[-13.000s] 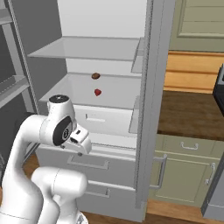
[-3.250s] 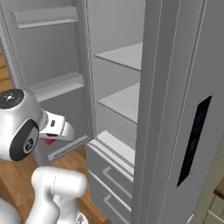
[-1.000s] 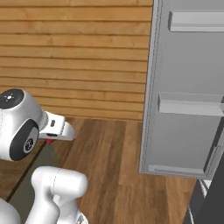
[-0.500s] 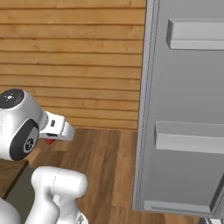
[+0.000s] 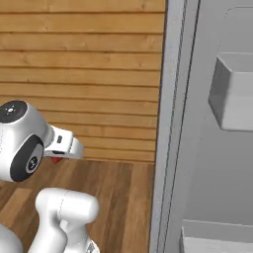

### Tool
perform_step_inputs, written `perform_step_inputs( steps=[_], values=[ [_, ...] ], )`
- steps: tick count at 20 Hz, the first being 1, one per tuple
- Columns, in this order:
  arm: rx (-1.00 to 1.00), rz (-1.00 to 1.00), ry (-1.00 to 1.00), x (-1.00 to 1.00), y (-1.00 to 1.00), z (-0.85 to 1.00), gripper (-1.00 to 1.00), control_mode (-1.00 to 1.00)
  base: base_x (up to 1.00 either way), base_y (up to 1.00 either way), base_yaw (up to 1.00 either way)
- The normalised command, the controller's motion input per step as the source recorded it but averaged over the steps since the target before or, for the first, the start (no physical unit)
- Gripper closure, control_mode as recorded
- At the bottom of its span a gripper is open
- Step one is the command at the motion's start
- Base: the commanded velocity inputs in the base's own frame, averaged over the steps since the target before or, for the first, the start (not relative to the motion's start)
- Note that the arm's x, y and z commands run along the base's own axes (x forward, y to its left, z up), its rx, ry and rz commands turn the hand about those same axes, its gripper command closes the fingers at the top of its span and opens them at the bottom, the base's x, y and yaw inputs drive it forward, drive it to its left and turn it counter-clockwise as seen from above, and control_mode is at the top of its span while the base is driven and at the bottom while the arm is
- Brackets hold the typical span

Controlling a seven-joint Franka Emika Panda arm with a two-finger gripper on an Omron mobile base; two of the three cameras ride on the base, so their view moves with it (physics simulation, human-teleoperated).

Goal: Take the strawberry from the fridge and place it on top of the pancake, located on the dining counter.

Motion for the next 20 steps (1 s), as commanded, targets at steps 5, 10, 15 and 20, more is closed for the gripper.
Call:
perform_step_inputs(
  steps=[5,10,15,20],
  values=[
    [0.00,0.00,0.00,0.00,0.00,0.00,1.00,1.00,1.00,0.38,0.00],
    [0.00,0.00,0.00,0.00,0.00,0.00,1.00,1.00,1.00,0.57,0.00],
    [0.00,0.00,0.00,0.00,0.00,0.00,1.00,1.00,1.00,0.60,0.10],
    [0.00,0.00,0.00,0.00,0.00,0.00,1.00,1.00,1.00,0.32,-0.02]
  ],
)
